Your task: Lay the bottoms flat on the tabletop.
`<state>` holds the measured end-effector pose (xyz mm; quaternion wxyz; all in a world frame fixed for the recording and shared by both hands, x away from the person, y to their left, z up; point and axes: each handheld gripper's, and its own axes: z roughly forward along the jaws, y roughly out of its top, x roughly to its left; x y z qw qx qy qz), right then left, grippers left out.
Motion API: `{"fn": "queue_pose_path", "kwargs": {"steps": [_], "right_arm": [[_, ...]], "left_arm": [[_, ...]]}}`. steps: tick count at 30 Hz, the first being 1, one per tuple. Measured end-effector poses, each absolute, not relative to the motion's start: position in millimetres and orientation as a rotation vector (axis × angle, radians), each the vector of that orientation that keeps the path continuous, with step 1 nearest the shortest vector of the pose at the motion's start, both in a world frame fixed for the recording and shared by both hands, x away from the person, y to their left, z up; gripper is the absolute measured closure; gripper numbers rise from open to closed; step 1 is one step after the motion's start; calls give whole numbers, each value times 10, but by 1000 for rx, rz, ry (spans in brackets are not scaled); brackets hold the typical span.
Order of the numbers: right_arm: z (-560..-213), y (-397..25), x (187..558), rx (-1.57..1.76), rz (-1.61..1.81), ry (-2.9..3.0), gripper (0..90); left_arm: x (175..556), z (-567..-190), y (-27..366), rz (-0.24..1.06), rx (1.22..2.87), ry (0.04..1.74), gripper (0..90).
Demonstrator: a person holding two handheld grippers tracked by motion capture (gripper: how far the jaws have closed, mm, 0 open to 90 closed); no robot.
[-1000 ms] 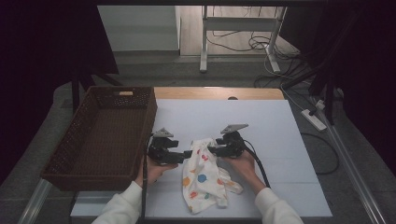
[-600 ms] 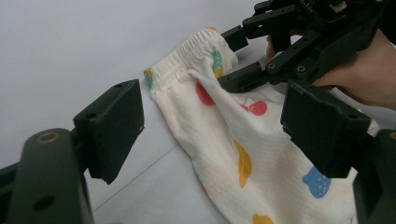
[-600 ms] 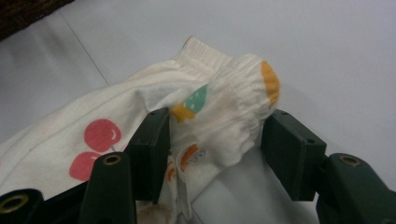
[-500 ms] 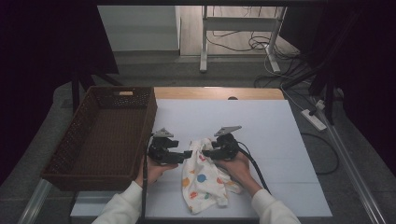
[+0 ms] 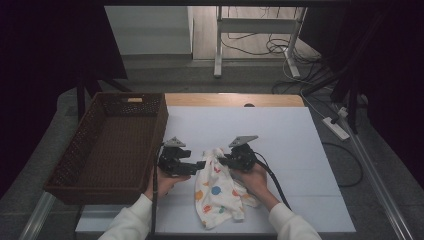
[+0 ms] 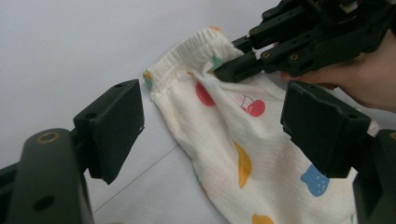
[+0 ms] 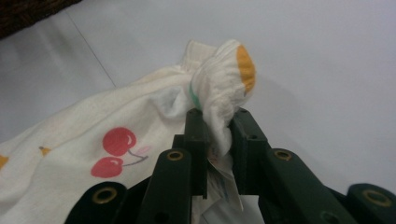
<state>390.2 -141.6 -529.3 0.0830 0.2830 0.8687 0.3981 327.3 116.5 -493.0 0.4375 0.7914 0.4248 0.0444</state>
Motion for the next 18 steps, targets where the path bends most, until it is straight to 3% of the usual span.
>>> {"fn": "queue_pose_path", "kwargs": {"steps": [11,18], "right_arm": [[-4877,-1690,3857,834,1092,2448,779],[-5017,-1344,3712,705,1014,2535,763]], "left_arm": [[3276,-4926,1171,114,1966,1057,204],[3280,-4922,1181,115,1963,1062,204]]}}
